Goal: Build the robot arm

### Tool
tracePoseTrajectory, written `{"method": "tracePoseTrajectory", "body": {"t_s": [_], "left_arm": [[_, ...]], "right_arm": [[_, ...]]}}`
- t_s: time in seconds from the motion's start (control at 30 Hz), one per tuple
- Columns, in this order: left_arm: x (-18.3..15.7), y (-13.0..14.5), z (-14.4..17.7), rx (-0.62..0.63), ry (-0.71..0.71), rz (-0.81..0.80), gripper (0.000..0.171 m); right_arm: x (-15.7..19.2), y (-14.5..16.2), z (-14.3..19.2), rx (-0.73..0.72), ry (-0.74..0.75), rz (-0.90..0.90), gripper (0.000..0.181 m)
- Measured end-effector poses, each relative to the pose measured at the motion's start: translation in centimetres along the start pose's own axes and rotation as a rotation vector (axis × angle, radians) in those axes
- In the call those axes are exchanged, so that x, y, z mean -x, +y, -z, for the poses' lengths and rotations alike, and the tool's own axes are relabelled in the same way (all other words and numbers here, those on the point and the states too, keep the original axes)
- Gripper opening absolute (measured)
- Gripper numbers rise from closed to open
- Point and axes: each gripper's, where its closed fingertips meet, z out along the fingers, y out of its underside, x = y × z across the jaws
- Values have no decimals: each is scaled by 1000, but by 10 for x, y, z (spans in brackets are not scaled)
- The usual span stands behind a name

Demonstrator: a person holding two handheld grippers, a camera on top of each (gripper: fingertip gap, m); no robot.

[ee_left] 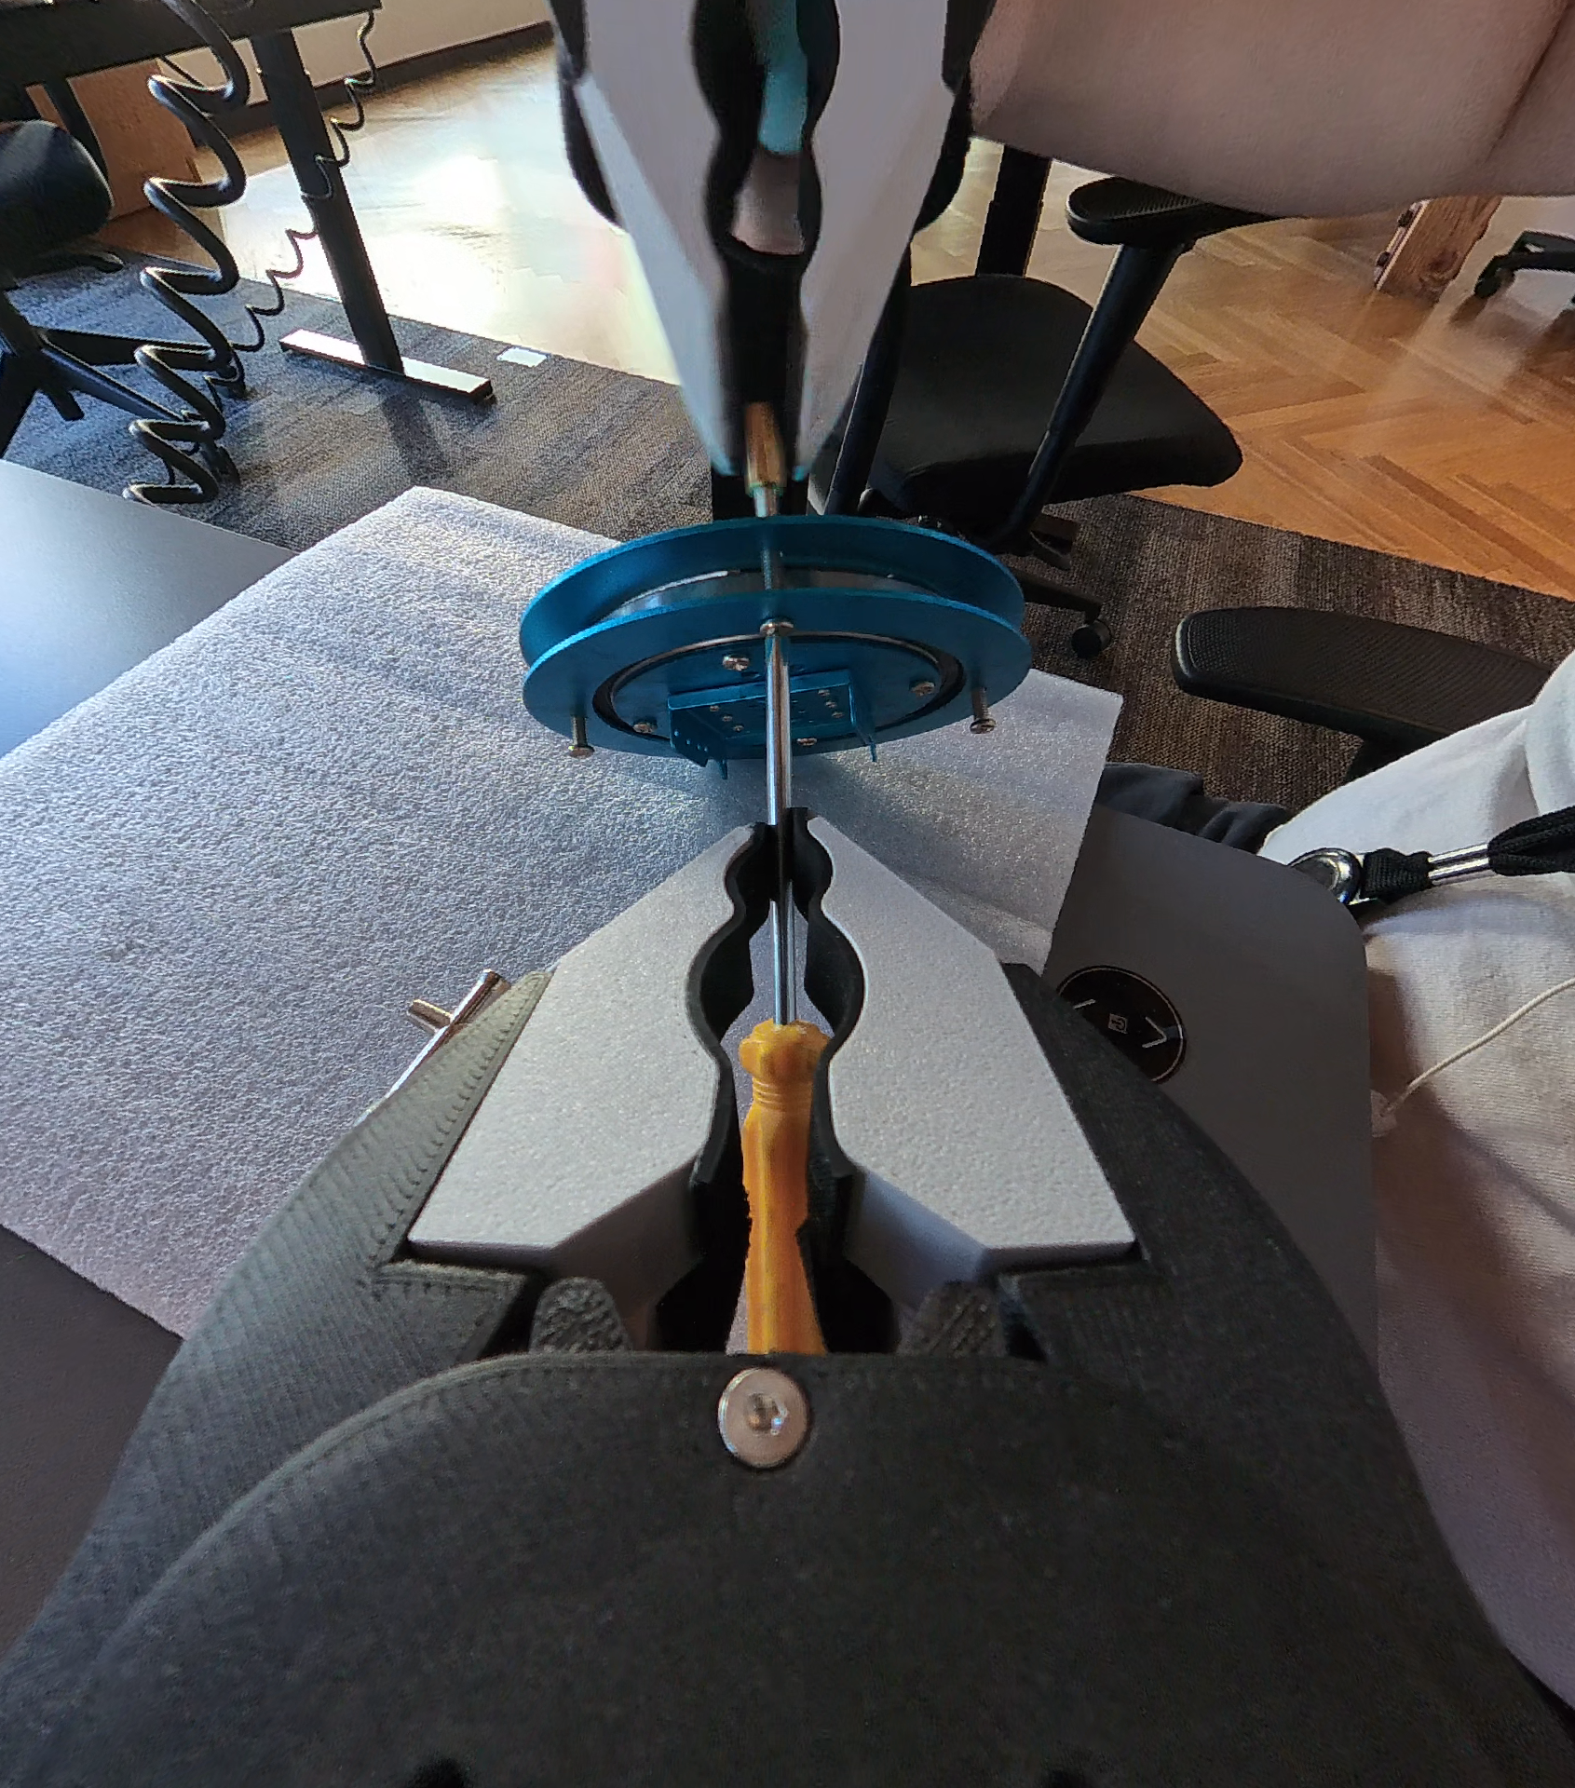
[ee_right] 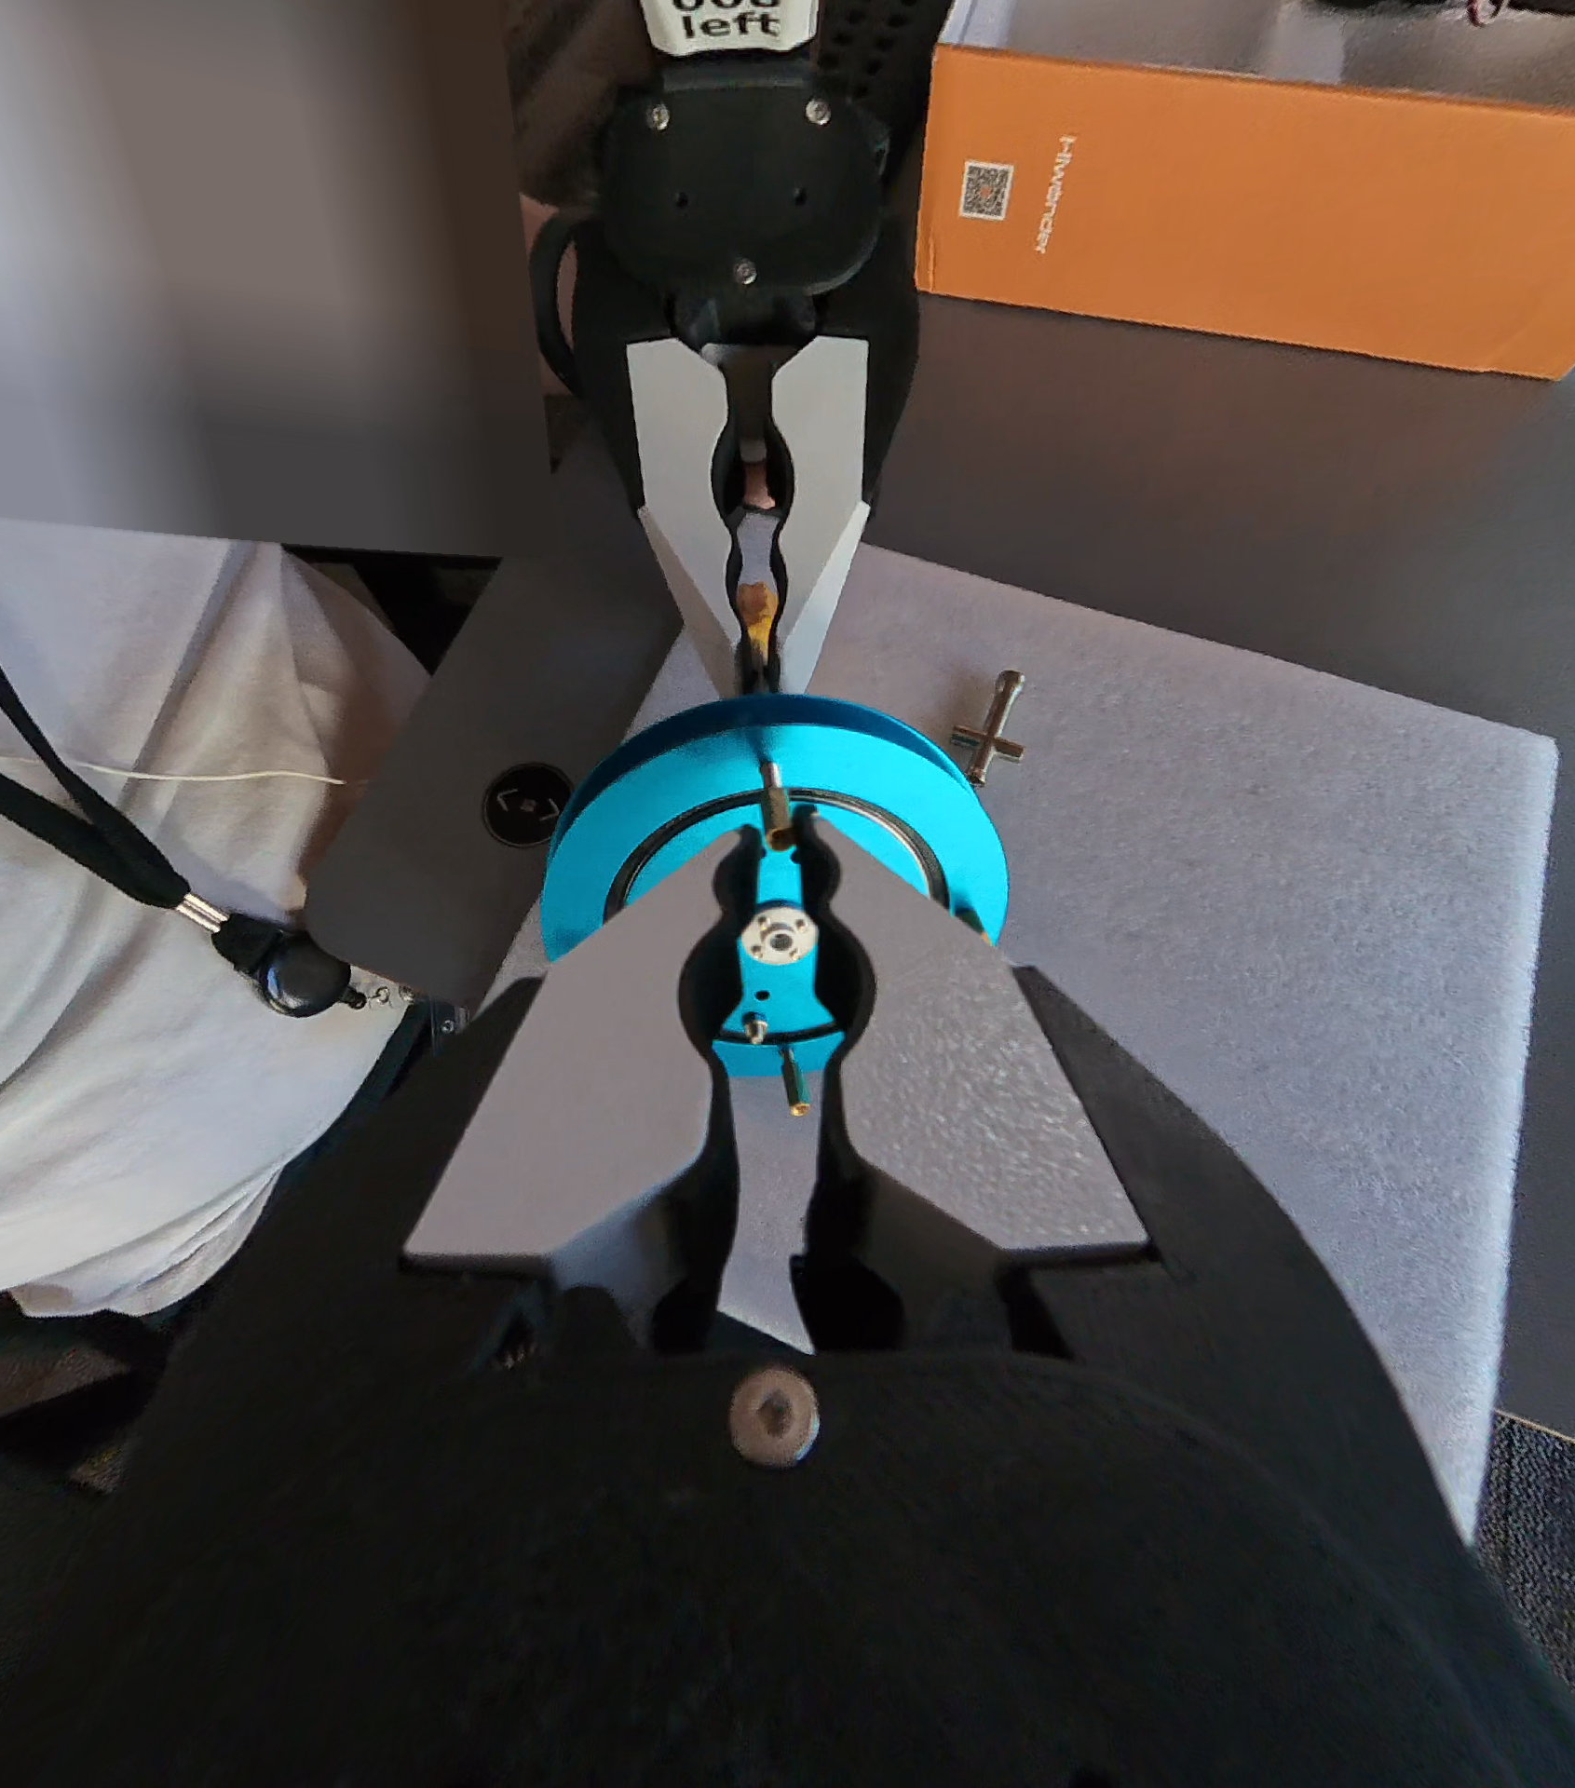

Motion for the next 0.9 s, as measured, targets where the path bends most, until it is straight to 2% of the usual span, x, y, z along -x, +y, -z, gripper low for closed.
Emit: {"method": "tracePoseTrajectory", "body": {"t_s": [0.13,0.27,0.43,0.5,0.6,0.7,0.77,0.83,0.9], "left_arm": [[0,0,0,0,-4,-2,2],[1,1,0,2,-11,-8,2],[2,1,0,5,-14,-10,2],[2,1,1,4,-17,-9,2],[1,1,0,2,-8,-6,2],[1,1,0,2,-9,-8,2],[1,1,0,1,-6,-5,1],[0,1,0,1,-4,-7,2],[0,1,0,0,-4,-5,2]], "right_arm": [[-1,-2,0,-12,-16,-92,5],[-1,1,-1,1,-87,-375,5],[-2,1,-1,-10,-201,-843,4],[-3,1,-1,-27,-210,-877,4],[1,-2,-1,-21,-215,-707,6],[0,-2,2,-29,-107,-312,26],[-3,-3,5,-44,-12,-90,25],[-5,-4,6,-51,40,28,19],[-5,-3,5,-48,44,59,17]]}}
